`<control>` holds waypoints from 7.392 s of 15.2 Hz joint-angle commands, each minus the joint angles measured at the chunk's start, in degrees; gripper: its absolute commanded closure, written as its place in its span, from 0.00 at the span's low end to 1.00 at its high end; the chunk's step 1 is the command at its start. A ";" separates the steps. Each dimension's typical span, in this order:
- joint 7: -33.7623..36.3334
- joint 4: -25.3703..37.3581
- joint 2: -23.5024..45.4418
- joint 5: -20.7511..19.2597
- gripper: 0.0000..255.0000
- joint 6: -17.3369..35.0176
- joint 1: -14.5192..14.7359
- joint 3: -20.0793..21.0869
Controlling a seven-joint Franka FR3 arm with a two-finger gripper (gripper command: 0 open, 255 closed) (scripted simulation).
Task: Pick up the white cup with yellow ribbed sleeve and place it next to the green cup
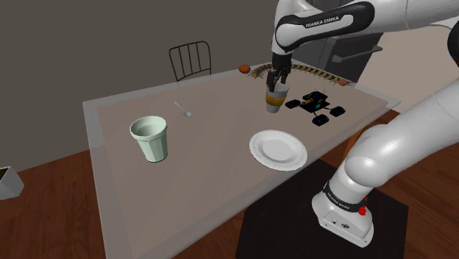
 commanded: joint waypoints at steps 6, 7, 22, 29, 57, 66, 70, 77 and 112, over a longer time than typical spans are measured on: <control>-3.38 5.84 12.13 -0.48 0.00 8.01 -1.41 -3.27; -3.38 5.36 12.42 -0.51 0.00 8.79 -1.48 -3.36; -3.46 2.52 14.62 -0.60 1.00 13.88 -1.88 -3.98; -3.47 2.53 14.63 -0.60 1.00 13.88 -1.88 -3.98; -5.96 18.04 10.09 0.22 1.00 -5.97 -1.33 -2.96; -7.04 25.40 10.54 0.63 1.00 -12.82 -1.17 -2.72; -7.57 29.06 11.09 0.83 1.00 -15.91 -1.12 -2.66; -3.70 30.14 9.70 0.87 1.00 -19.08 0.63 -0.01; 37.50 36.58 18.32 4.56 1.00 -23.49 17.32 24.88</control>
